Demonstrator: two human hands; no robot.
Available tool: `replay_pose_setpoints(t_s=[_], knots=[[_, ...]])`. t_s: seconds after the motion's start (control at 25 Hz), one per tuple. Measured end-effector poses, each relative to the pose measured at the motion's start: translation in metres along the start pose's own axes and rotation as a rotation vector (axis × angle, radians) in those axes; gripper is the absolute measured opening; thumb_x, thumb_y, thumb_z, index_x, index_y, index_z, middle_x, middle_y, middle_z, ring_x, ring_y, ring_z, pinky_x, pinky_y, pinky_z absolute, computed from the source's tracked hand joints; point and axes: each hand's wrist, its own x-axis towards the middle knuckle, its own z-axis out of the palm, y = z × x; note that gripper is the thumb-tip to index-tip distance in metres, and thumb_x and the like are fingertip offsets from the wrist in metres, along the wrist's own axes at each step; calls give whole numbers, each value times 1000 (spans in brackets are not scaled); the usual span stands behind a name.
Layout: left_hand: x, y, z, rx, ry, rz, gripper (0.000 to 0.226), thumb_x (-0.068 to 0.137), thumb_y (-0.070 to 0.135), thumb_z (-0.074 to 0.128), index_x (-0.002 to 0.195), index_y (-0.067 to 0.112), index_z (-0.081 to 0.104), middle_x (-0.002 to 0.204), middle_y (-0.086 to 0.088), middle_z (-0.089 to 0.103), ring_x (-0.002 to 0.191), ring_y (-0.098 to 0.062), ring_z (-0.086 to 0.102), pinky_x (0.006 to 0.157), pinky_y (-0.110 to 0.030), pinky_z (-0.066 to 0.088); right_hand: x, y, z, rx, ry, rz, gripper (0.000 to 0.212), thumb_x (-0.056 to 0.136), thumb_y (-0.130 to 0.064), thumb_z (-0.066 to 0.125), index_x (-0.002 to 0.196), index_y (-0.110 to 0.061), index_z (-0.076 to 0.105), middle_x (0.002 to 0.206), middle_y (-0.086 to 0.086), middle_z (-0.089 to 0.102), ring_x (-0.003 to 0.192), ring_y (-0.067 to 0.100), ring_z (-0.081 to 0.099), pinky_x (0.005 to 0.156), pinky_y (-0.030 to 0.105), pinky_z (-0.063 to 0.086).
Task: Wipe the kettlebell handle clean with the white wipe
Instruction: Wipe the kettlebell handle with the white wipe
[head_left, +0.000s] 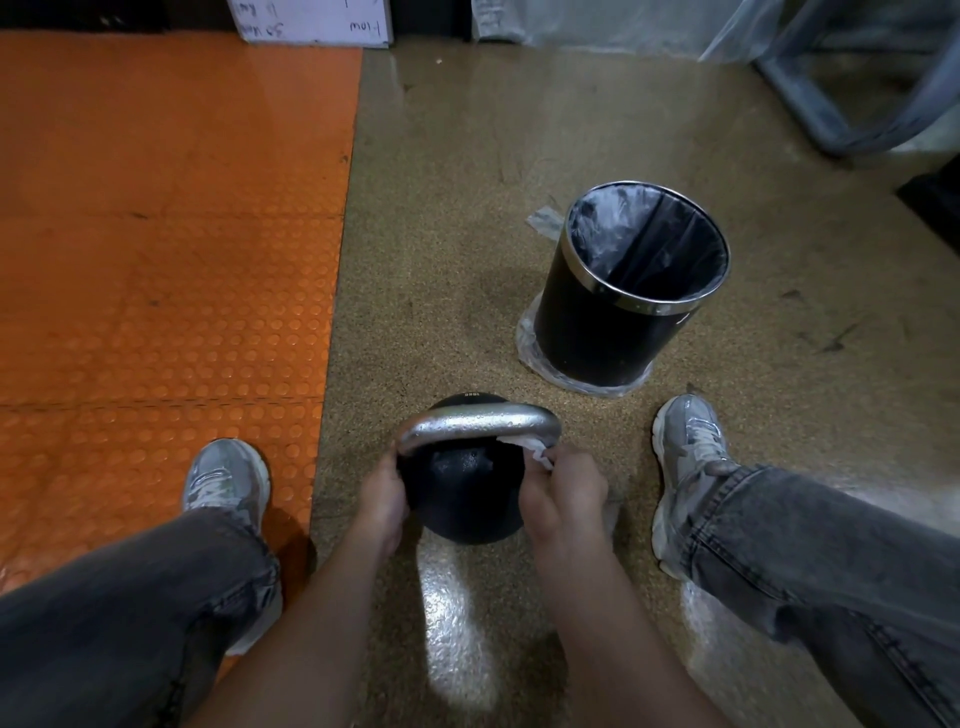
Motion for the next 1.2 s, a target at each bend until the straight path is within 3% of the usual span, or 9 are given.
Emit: replay_pose_setpoints(t_s=[0.12,0.2,0.28,0.44,0.52,0.6,0.84,1.08,1.2], knots=[[1,0,-1,16,12,2,30,105,31,40,90,27,65,96,-6,69,96,-26,63,94,-50,52,-4,1,-14,33,-13,29,25,100,-27,60,100,-5,72,113,12,69,98,20,62,84,15,46],[0,1,0,-3,4,-9,30,105,33,40,96,24,67,97,-6,69,96,-25,63,93,-48,53,-9,-2,-24,95,1,118,27,103,-23,56,110,-2,71,127,13,66,116,24,63,85,10,42],[-1,0,1,-6,2,-17,31,104,36,40,98,23,67,100,-6,69,99,-26,63,95,-48,52,-12,-9,-37,224,-6,207,31,105,-9,48,131,-2,62,143,14,58,131,29,58,102,22,48],[-1,1,-1,-11,5,-32,31,102,42,43,100,23,67,107,-10,71,102,-28,66,95,-51,52,-16,-38,-62,535,-44,53,43,96,13,48,131,-8,61,133,11,64,104,22,67,85,33,58],[2,-1,-2,-14,0,-38,36,101,46,43,109,20,67,111,-12,71,105,-28,65,96,-51,52,-8,-54,-67,296,-30,-117,44,91,5,66,122,-25,67,137,11,64,112,27,69,98,45,57],[2,-2,-2,-7,9,-38,41,100,50,43,111,19,67,111,-15,70,106,-28,64,97,-54,51,-5,-76,-65,-190,-83,-345,65,89,-4,75,140,-39,56,150,2,54,131,26,58,110,43,48],[7,-3,-1,-27,23,-55,41,100,49,43,107,18,68,111,-12,69,104,-29,63,93,-46,52,14,-118,-36,-1171,-562,-625,85,103,-13,56,165,-31,0,161,-13,42,149,14,36,114,27,30],[8,-2,1,-98,12,-85,38,98,47,48,107,16,69,116,-11,69,110,-28,61,100,-45,48,19,-128,-21,-1485,-679,-612,50,101,-9,54,149,-25,52,152,6,53,136,25,50,101,30,43],[9,-4,2,-101,19,-75,45,96,52,50,114,16,69,116,-9,69,111,-27,61,103,-50,46,13,-136,-7,-1461,-725,-631,56,102,-14,57,156,-21,42,156,8,49,142,26,47,110,31,40]])
